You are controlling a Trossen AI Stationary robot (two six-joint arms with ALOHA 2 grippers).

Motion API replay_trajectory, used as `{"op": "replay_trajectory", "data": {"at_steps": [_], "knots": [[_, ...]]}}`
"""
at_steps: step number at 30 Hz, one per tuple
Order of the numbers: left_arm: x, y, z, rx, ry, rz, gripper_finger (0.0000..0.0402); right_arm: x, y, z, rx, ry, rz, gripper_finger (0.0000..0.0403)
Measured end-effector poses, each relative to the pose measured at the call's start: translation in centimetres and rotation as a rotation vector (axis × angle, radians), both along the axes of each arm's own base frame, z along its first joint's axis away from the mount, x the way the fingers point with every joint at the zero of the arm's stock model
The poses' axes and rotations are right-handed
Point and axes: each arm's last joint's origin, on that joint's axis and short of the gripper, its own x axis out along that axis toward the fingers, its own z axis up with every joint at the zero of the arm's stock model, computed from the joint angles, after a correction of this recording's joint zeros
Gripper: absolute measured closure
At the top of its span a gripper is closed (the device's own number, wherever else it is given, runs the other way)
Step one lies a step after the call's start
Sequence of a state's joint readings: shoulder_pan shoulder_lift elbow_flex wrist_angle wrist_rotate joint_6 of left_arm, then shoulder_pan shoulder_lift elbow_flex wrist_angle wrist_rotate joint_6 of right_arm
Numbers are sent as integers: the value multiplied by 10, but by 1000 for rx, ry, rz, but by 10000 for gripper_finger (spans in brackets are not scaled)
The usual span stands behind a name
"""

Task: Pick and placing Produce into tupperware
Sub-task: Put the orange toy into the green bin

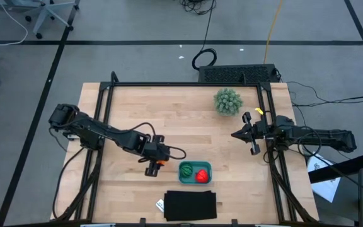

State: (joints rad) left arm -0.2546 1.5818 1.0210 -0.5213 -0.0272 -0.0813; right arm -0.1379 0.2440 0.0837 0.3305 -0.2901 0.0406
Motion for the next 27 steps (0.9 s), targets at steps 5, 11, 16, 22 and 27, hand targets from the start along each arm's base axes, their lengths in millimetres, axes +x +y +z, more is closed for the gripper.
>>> {"op": "replay_trajectory", "data": {"at_steps": [5, 11, 16, 22, 27], "knots": [[7, -2, 14, -9, -47, -37, 154, 0, 0, 0, -3, 0, 0, 403], [19, -5, 41, 1, -133, -89, 152, 0, 0, 0, -3, -1, 0, 403], [28, -4, 68, 22, -212, -131, 152, 0, 0, 0, -3, -1, 0, 403], [34, 2, 88, 41, -261, -145, 152, 0, 0, 0, -3, -1, 0, 403], [33, 5, 87, 46, -247, -139, 151, 0, 0, 0, -3, -1, 0, 403]]}}
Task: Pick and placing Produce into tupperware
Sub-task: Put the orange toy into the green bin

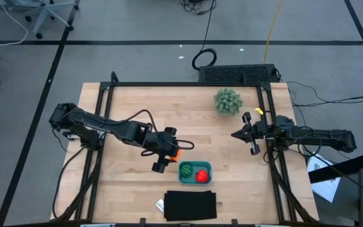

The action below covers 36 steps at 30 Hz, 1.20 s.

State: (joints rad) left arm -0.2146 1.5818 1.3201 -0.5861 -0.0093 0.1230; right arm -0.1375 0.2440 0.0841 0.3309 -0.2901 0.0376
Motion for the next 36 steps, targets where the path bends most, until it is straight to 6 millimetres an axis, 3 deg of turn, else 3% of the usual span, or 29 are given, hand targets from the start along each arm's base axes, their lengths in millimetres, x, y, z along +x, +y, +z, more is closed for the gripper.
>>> {"op": "replay_trajectory", "data": {"at_steps": [8, 18, 25, 31, 36], "knots": [[2, -1, 2, -8, -24, 2, 151, 0, 0, 0, 0, 0, 0, 403], [24, -5, -7, -34, -131, -5, 175, 0, 0, 0, -1, 0, -1, 403], [31, -5, -4, -56, -202, -6, 155, 0, 0, 0, -1, 0, -1, 403], [46, -10, -1, -100, -341, -25, 162, 0, 0, 0, -7, -2, -1, 403], [58, -16, -16, -102, -352, -43, 159, 0, 0, 0, -5, 1, -1, 403]]}}
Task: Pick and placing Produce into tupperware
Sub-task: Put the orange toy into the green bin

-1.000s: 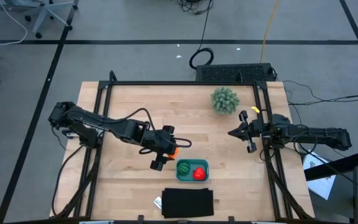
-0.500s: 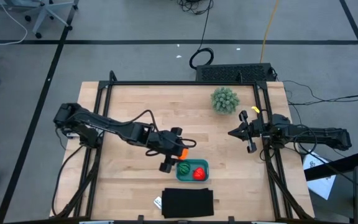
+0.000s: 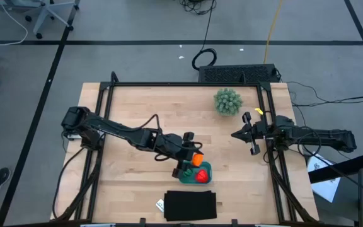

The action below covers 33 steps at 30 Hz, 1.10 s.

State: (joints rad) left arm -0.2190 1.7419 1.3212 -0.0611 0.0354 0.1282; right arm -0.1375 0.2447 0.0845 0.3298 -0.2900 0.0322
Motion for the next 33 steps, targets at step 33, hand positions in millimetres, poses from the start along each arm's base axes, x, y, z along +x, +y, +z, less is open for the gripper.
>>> {"op": "replay_trajectory", "data": {"at_steps": [33], "knots": [[25, -30, -90, 2, 187, -85, 155, 1, 0, -1, -15, 13, -2, 403]]}}
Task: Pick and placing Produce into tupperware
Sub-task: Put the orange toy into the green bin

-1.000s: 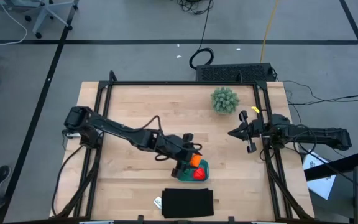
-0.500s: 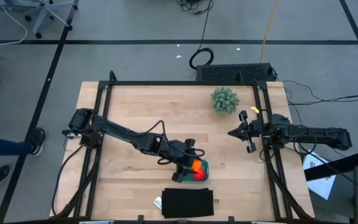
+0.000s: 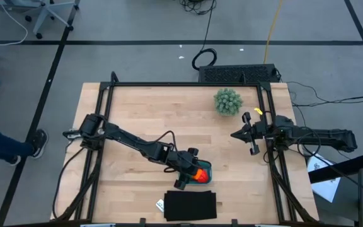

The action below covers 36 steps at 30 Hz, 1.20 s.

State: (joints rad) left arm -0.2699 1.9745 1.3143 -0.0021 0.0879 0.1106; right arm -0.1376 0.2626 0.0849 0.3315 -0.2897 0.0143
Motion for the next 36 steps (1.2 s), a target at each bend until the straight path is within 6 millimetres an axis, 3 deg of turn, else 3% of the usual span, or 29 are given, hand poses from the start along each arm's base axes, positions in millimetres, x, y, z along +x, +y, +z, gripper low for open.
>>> {"op": "replay_trajectory", "data": {"at_steps": [13, 36], "knots": [[-1, 1, -14, 41, 68, -7, 154, 0, 0, 0, 0, 1, 0, 403], [-1, 9, -15, 63, 89, 0, 153, 0, 0, 0, 0, 1, 0, 403]]}}
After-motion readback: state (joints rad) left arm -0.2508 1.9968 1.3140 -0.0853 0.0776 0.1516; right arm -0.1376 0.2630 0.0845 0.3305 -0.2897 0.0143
